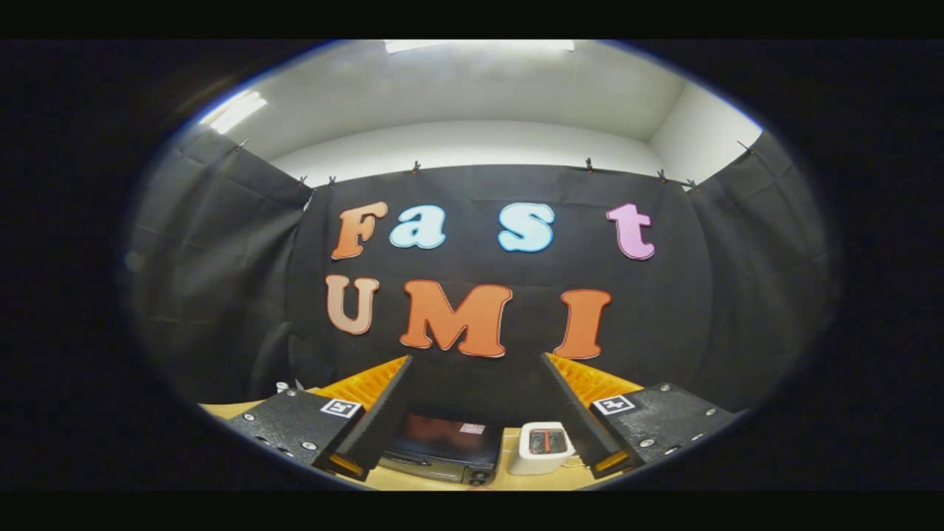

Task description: Open the toaster oven, put the food inside, and close the toaster oven door.

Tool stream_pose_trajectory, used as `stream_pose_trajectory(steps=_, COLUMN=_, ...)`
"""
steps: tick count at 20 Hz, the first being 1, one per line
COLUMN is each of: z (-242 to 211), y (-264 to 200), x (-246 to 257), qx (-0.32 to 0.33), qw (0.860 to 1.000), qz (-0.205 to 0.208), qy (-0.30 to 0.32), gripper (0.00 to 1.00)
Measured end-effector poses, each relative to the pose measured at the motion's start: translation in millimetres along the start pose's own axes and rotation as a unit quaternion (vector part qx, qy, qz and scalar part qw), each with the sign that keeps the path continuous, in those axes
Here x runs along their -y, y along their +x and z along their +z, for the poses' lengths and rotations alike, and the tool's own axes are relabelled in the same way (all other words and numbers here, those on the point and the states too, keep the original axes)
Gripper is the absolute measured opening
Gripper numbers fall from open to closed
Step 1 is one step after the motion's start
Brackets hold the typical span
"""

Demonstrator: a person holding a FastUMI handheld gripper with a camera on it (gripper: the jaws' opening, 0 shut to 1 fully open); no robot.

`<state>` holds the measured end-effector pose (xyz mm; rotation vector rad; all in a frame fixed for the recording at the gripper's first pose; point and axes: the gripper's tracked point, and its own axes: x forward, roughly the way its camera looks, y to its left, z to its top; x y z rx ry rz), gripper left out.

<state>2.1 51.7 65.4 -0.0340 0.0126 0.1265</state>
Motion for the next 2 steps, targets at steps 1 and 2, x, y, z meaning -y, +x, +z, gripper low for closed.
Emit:
stream_pose_trajectory(steps=1, z=2.6, y=-0.4, x=-1.3, qx=0.003, qw=1.000, qz=0.001, qy=0.002, gripper=0.98)
stream_pose_trajectory(steps=2, z=3.8, y=1.9, x=-1.4, qx=0.007, qw=1.000, qz=0.002, qy=0.002, gripper=0.98)
